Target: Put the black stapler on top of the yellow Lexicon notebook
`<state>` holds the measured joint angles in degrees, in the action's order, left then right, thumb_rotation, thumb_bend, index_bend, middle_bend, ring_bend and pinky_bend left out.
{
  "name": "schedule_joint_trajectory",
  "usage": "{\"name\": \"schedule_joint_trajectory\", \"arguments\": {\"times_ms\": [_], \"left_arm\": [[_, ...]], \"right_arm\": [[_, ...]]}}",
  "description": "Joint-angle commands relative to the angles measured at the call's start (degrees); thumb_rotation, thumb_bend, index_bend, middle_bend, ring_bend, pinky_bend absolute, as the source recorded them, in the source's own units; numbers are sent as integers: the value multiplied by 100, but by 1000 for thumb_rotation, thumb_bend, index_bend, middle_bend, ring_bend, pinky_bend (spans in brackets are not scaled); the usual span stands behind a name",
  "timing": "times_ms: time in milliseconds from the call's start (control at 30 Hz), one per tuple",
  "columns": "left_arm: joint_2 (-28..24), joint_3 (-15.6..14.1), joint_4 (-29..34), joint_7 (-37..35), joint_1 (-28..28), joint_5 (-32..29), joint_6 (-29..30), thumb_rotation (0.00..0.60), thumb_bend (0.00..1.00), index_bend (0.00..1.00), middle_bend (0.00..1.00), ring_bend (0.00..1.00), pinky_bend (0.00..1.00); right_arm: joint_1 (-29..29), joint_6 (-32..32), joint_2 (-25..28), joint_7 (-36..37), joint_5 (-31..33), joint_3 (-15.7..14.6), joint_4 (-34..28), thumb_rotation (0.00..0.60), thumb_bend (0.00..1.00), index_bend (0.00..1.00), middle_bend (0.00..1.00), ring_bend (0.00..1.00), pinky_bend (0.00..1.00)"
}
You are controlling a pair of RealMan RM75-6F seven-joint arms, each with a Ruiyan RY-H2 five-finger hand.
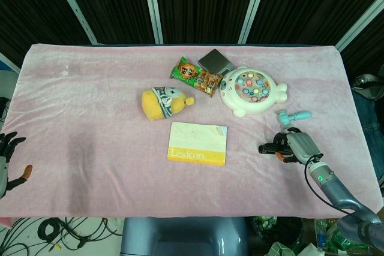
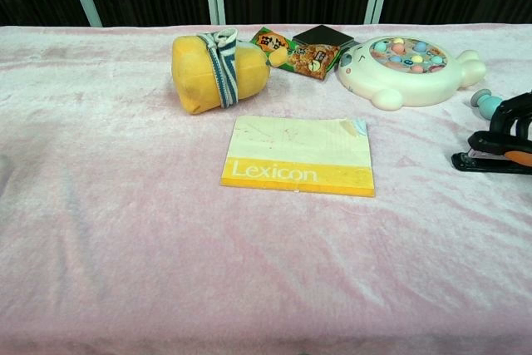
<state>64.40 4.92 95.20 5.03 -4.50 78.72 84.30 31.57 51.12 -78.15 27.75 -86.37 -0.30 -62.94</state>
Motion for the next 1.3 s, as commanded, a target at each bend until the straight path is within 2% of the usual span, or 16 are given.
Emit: {"name": "schedule_joint_trajectory", "arguments": {"times_ms": [33, 1033, 1300], "left_arm": [[1, 2, 1, 1, 0, -1, 3, 600, 318, 214, 115, 42, 94], [3, 2, 1, 20, 4, -3, 12, 600, 319, 214, 115, 42, 94], [-3, -5, 37, 3, 15, -3, 17, 600, 319, 214, 115, 42, 95]], "right_arm": [[-5, 2, -17, -8, -1, -10, 31, 600, 471, 642, 523, 490, 168], [-8, 73, -49, 58, -22, -28, 76, 600, 470, 652, 526, 493, 182], [17, 126, 149, 37, 70, 90, -292, 600, 470, 653, 527, 493, 183]]}}
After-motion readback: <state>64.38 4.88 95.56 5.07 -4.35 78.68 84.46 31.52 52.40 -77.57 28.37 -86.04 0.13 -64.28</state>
